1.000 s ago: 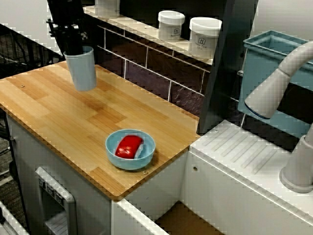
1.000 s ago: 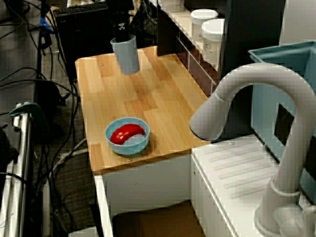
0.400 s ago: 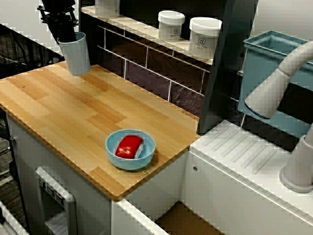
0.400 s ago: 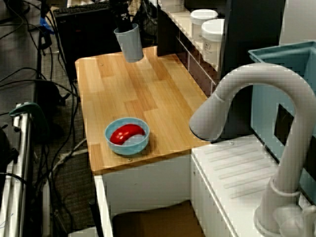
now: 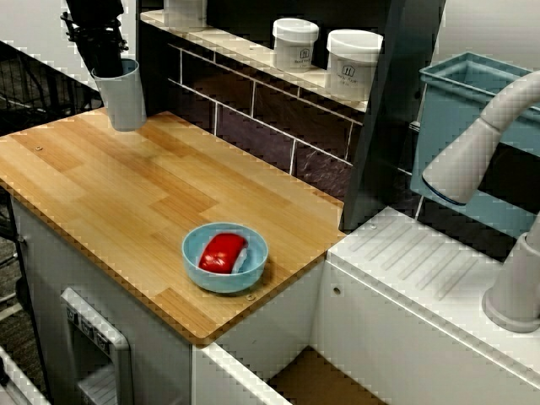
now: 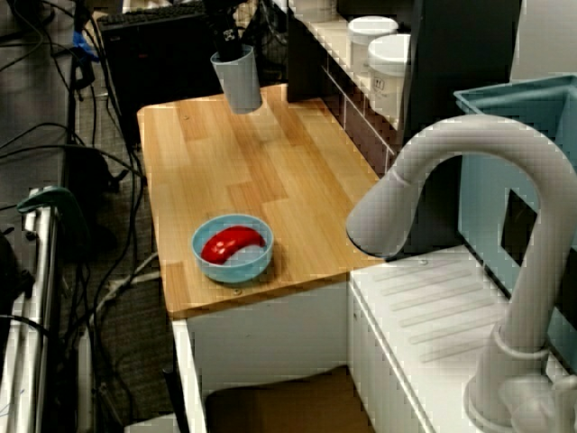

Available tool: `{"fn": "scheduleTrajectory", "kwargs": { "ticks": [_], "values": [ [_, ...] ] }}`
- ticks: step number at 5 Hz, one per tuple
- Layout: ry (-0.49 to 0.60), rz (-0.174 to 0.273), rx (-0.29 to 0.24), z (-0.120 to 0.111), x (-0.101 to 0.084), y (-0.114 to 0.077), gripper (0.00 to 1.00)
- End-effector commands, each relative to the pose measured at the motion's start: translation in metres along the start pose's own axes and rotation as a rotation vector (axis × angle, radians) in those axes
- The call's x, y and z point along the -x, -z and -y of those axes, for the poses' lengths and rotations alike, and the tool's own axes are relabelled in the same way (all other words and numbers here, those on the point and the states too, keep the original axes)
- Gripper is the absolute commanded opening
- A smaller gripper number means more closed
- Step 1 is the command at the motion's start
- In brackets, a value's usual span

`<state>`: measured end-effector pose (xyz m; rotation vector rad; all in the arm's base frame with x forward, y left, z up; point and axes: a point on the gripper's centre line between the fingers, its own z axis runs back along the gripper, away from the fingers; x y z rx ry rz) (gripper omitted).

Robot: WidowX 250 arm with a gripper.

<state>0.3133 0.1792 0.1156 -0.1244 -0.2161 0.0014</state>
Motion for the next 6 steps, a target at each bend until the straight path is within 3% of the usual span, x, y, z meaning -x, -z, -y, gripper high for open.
{"fn": "scheduleTrajectory", "kwargs": {
  "ticks": [1,5,6],
  "values": [
    [0.074,0.004,-0.039,-0.004,-0.003,-0.009,0.00],
    [0.151,-0.125,-0.049,-0.005,-0.018,0.011,0.00],
    [0.152,-0.132,-0.050,-0.004,-0.016,0.013,0.00]
  ]
}}
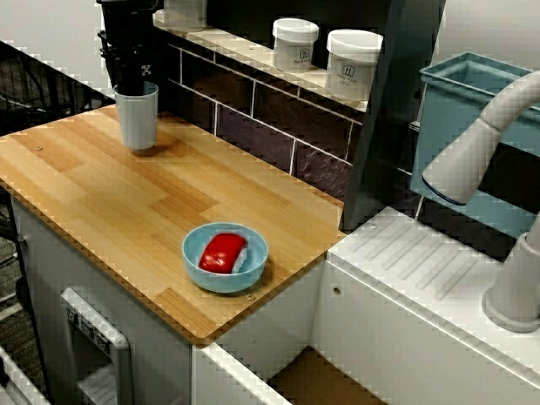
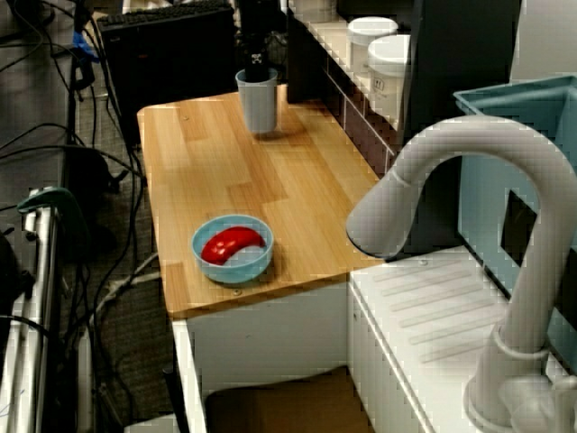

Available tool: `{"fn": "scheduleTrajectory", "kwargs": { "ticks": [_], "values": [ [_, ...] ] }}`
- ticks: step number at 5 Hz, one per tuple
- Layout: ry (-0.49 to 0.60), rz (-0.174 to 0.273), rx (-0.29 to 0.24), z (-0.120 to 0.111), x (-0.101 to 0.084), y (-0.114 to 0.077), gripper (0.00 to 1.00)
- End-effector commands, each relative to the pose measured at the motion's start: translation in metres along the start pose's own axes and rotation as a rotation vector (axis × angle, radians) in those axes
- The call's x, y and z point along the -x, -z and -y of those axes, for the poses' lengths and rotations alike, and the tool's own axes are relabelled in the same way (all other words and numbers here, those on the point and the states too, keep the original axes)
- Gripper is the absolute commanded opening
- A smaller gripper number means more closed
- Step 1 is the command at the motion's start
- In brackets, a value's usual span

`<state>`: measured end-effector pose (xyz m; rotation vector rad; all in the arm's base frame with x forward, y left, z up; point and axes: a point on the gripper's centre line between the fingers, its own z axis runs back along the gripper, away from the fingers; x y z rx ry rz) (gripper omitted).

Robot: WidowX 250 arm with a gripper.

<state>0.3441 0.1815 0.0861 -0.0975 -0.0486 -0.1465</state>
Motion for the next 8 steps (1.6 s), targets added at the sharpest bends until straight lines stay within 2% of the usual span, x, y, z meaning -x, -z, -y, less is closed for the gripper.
{"fn": "scheduleTrajectory", "kwargs": {
  "ticks": [1,2,4,5,8],
  "values": [
    [0.008,0.031,-0.051,0.005,0.013,-0.019,0.03],
    [0.010,0.019,-0.051,0.006,0.014,-0.017,1.00],
    [0.012,0.005,-0.045,0.008,0.015,-0.013,1.00],
    [0.000,0.013,-0.034,0.007,0.017,-0.015,1.00],
    [-0.030,0.072,-0.012,0.011,0.023,-0.033,1.00]
  ]
}}
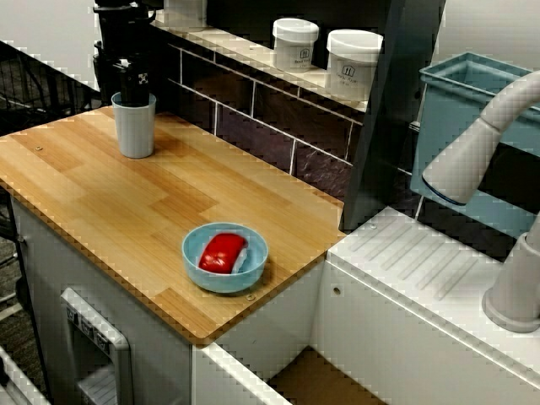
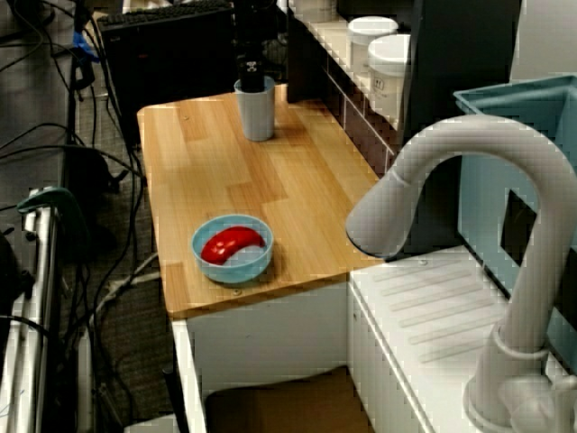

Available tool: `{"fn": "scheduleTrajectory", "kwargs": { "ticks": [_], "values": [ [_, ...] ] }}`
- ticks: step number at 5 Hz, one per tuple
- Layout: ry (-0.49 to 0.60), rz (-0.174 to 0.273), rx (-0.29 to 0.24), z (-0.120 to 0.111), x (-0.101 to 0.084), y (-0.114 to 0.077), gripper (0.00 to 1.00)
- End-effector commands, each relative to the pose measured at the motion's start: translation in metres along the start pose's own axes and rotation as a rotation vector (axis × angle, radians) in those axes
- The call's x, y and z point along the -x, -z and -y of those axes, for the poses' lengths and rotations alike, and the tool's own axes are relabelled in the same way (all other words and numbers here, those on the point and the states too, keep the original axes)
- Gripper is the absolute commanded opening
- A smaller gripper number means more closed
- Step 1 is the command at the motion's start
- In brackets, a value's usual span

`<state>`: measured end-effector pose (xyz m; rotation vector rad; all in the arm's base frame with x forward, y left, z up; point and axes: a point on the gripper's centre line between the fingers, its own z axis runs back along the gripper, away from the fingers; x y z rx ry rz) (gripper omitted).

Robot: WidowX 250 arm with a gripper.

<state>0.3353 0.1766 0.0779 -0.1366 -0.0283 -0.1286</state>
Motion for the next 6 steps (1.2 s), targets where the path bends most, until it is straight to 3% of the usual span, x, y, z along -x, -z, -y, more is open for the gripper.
{"fn": "scheduleTrajectory", "kwargs": {
  "ticks": [1,5,6],
  "values": [
    [-0.025,0.107,-0.036,0.005,0.017,-0.048,1.00],
    [-0.056,0.139,-0.036,-0.017,0.022,-0.072,1.00],
    [-0.069,0.158,-0.074,-0.033,0.025,-0.059,1.00]
  ]
}}
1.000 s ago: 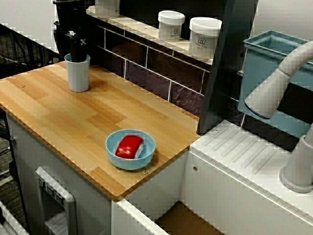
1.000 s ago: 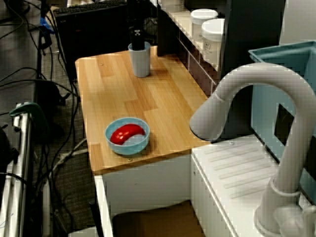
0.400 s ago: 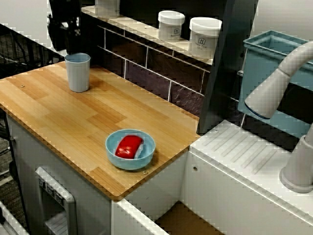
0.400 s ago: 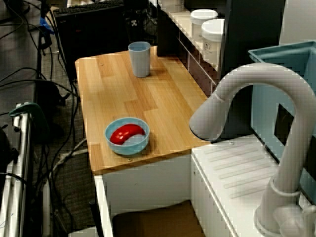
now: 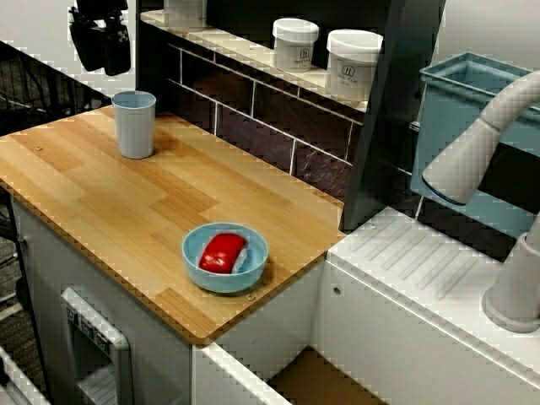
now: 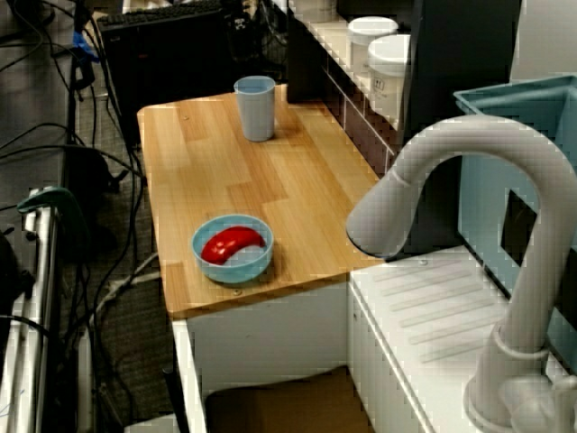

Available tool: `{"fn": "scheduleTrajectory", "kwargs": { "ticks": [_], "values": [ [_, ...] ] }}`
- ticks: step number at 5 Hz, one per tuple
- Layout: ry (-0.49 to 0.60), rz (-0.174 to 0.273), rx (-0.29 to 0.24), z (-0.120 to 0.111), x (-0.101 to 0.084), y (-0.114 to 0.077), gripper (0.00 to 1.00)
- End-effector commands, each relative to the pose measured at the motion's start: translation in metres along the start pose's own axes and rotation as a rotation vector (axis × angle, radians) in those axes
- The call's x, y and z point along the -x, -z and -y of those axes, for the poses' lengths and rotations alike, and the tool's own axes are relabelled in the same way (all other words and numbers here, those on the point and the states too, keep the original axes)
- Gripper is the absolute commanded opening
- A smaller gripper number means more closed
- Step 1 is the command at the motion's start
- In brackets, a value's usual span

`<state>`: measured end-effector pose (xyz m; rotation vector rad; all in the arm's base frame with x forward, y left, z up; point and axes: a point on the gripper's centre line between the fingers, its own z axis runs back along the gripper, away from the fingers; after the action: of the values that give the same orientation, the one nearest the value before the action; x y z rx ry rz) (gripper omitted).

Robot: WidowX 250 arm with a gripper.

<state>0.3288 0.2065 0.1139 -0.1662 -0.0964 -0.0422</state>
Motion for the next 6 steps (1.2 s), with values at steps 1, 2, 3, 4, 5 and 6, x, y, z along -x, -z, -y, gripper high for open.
{"fn": "scheduleTrajectory", "kwargs": {
  "ticks": [1,2,3,4,5,6],
  "values": [
    [0.006,0.084,-0.121,-0.024,0.014,-0.004,1.00],
    [-0.017,0.084,-0.127,-0.036,0.012,0.005,1.00],
    [-0.005,0.076,-0.148,-0.037,0.009,0.015,1.00],
    [0.020,0.059,-0.170,-0.037,0.006,0.029,1.00],
    [0.046,0.049,-0.170,-0.037,0.003,0.038,1.00],
    [0.057,0.023,-0.175,-0.034,0.001,0.052,1.00]
  ]
}}
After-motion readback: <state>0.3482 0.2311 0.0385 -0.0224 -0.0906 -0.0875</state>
